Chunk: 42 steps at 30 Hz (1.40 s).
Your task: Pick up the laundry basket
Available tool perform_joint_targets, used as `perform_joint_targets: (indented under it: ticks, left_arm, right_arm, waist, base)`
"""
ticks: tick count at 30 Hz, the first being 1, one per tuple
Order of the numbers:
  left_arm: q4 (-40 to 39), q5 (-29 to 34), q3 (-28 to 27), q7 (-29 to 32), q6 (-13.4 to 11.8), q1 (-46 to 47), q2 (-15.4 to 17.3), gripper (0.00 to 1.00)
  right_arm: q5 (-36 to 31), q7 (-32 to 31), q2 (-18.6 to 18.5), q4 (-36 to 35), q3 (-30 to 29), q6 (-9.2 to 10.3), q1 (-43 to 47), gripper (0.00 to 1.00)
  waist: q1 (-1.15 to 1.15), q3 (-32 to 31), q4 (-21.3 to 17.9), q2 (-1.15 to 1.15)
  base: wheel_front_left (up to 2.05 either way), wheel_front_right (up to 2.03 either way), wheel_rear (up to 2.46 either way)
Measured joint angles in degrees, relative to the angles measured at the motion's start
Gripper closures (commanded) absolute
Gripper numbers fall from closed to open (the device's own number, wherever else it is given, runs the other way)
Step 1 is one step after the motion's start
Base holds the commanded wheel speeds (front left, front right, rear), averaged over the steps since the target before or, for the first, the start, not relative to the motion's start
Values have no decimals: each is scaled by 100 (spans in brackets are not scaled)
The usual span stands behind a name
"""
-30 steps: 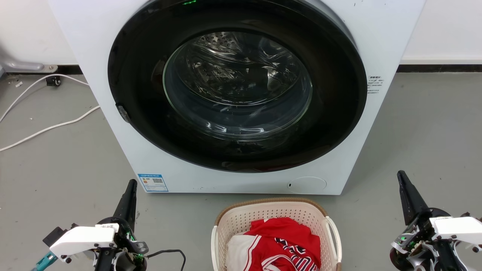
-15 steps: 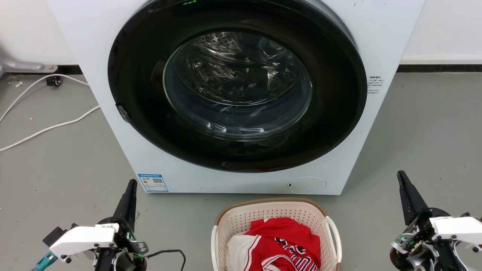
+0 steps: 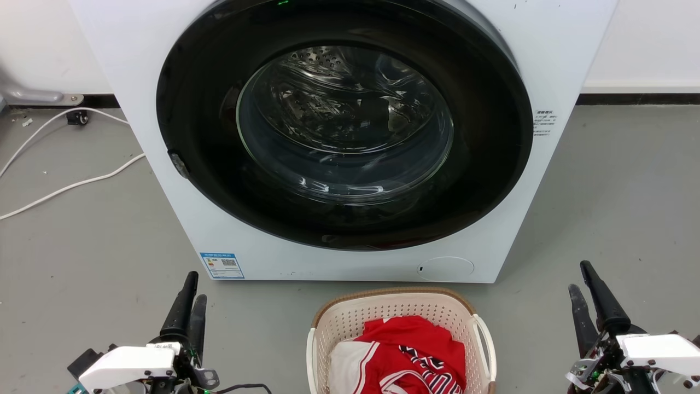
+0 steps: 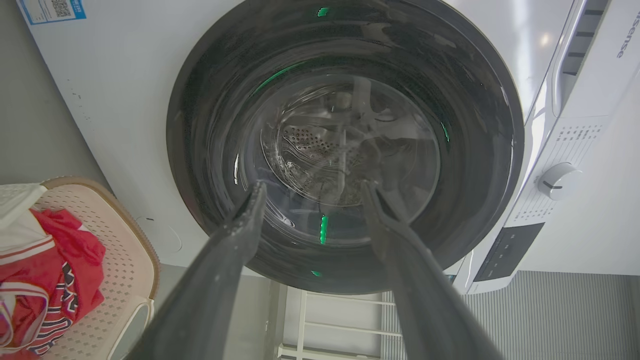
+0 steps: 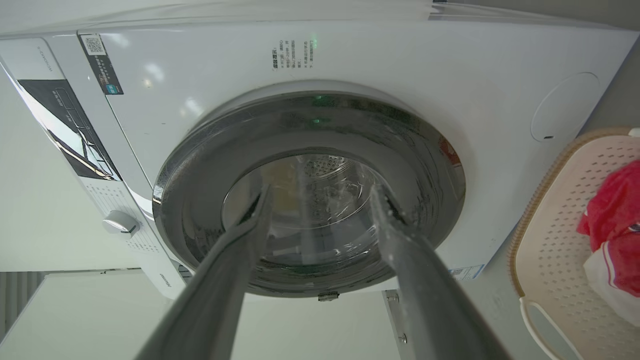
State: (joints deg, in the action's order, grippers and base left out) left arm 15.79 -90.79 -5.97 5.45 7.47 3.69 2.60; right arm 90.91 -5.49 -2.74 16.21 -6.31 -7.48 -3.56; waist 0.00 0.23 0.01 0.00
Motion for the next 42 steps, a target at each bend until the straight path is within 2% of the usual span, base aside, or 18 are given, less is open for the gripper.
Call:
perform_joint_targets:
  ticks: [4, 5, 22, 31, 42]
  left_arm:
    - [-94, 354, -4, -119, 0, 0, 0, 0]
    - [-186, 695, -7, -198, -30, 1, 0, 0]
    - [-552, 2893, 231, -614, -433, -68, 2, 0]
    - [-565, 3897, 470, -798, -727, -108, 69, 0]
    - [-632, 4684, 769, -982, -991, -111, 208, 0]
  right_arm:
    - [-450, 116, 1, -97, 20, 0, 1, 0]
    - [-968, 201, 1, -241, 86, 0, 1, 0]
    - [-3368, 608, 3, -700, 277, 0, 131, 0]
    - [-4336, 805, 3, -738, 328, 0, 177, 0]
    - [-5167, 999, 3, -896, 383, 0, 252, 0]
  waist:
    - [0, 9, 0, 0]
    - [0, 16, 0, 0]
    - [0, 23, 9, 0]
    - [0, 22, 16, 0]
    - [0, 31, 20, 0]
  base:
    - [0, 0, 0]
    - [0, 0, 0]
    - [0, 0, 0]
    - [0, 0, 0]
    - [0, 0, 0]
